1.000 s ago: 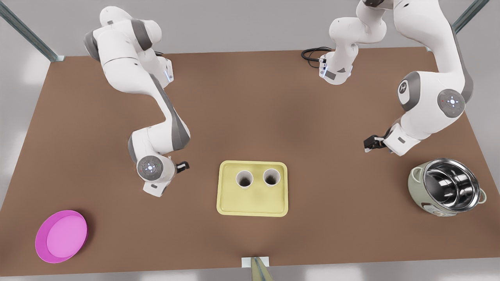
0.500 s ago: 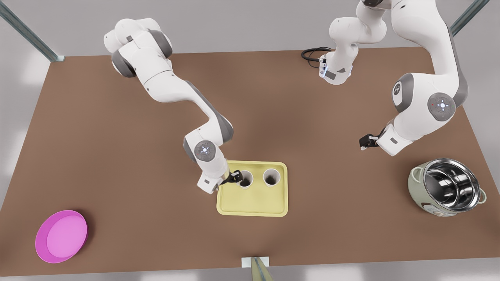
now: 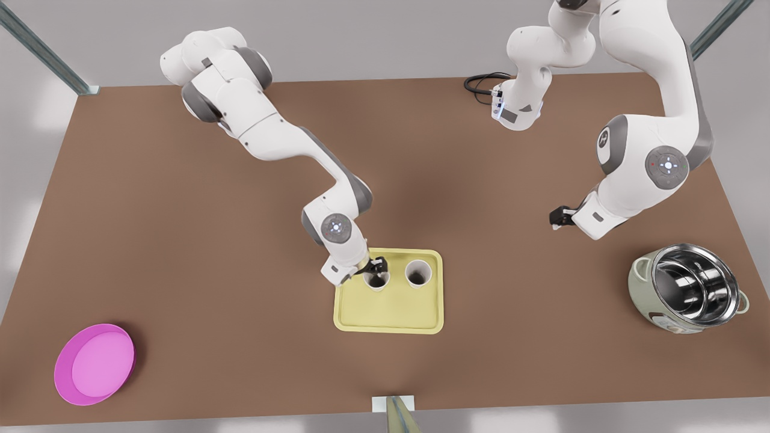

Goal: Use the left arm to pick up the white IKEA cup from the tray and place it on the middle-left position; use the right arm to pick up the white IKEA cup from the tray and place it on the middle-right position

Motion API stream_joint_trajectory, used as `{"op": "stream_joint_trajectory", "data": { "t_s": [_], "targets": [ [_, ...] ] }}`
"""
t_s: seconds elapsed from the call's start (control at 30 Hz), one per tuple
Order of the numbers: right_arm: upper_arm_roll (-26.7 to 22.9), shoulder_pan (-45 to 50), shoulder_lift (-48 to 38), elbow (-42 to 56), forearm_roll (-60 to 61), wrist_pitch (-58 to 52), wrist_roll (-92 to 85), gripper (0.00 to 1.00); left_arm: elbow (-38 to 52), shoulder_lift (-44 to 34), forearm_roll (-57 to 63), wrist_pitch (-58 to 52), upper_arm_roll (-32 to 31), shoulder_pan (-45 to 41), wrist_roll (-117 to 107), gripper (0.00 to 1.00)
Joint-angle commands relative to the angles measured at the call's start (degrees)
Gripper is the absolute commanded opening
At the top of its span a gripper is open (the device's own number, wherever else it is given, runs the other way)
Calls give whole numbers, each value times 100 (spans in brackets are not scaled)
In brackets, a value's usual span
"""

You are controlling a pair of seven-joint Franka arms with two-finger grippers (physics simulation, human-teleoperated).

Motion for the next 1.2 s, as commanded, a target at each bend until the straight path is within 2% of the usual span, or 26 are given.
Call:
{"op": "stream_joint_trajectory", "data": {
  "t_s": [0.0, 0.13, 0.17, 0.2, 0.23, 0.27, 0.43, 0.47, 0.53, 0.57, 0.63, 0.67, 0.73, 0.77, 0.8, 0.93, 1.03, 1.1, 1.17],
  "targets": [
    [3, -12, -10, -47, -3, -1, 843, 100, 6, -26, 36, -6, 0, -4, -35, 100],
    [-5, -30, -1, -109, -12, -1, 869, 99, 6, -43, 36, -6, 0, -57, -158, 100],
    [-14, -30, -1, -109, -12, -1, 869, 66, 15, -69, 45, -6, 0, -75, -185, 100],
    [-14, -30, 7, -109, -12, -1, 887, 54, 41, -96, 45, -6, 0, -75, -185, 100],
    [-14, -30, 42, -109, -12, -1, 878, 52, 41, -78, 45, -6, -35, -92, -193, 100],
    [-14, -30, 51, -109, -12, -1, 869, 44, 59, -87, 54, -6, -167, -92, -448, 100],
    [-32, -82, 113, -82, -3, 26, 851, 31, 67, 10, 45, 65, -246, -92, -527, 100],
    [-49, -144, 87, -56, 40, 26, 878, 29, 76, 62, 45, 152, -422, -101, -878, 100],
    [-41, -434, -28, -30, 32, 8, 878, 29, 497, 449, 54, 205, -527, -725, -2302, 100],
    [-14, -548, -142, -30, 102, -1, 878, 22, 674, 686, 27, 205, -527, -971, -2715, 100],
    [108, -899, -353, -30, 647, -36, 851, 22, 1201, 1143, 36, 223, -527, -1314, -3357, 100],
    [179, -1119, -397, -30, 647, -185, 694, 12, 1192, 1257, 36, 416, -519, -1542, -3770, 100],
    [548, -2174, -617, -30, 612, -914, -1018, 11, 1394, 1723, 150, 1198, -519, -1859, -4544, 100],
    [496, -2464, -625, -38, 559, -1239, -2513, 11, 1921, 2118, 150, 1286, -519, -1894, -4755, 100],
    [425, -2780, -687, -38, -73, -1556, -3471, 11, 2361, 2453, 150, 1295, -519, -1903, -4808, 100],
    [416, -4099, -775, -135, -847, -1855, -6733, 11, 2423, 2963, 370, 2068, -492, -2079, -4940, 100],
    [232, -4328, -775, -600, -988, -1232, -7278, 10, 2388, 3068, 361, 2157, -501, -2087, -4887, 100],
    [-32, -4477, -1126, -1919, -997, 262, -7551, 10, 2247, 3165, 387, 2157, -501, -2131, -4852, 100],
    [-41, -4539, -1126, -2033, -997, 404, -7727, 10, 1817, 3165, 616, 2314, -501, -2193, -4834, 100]
  ]
}}
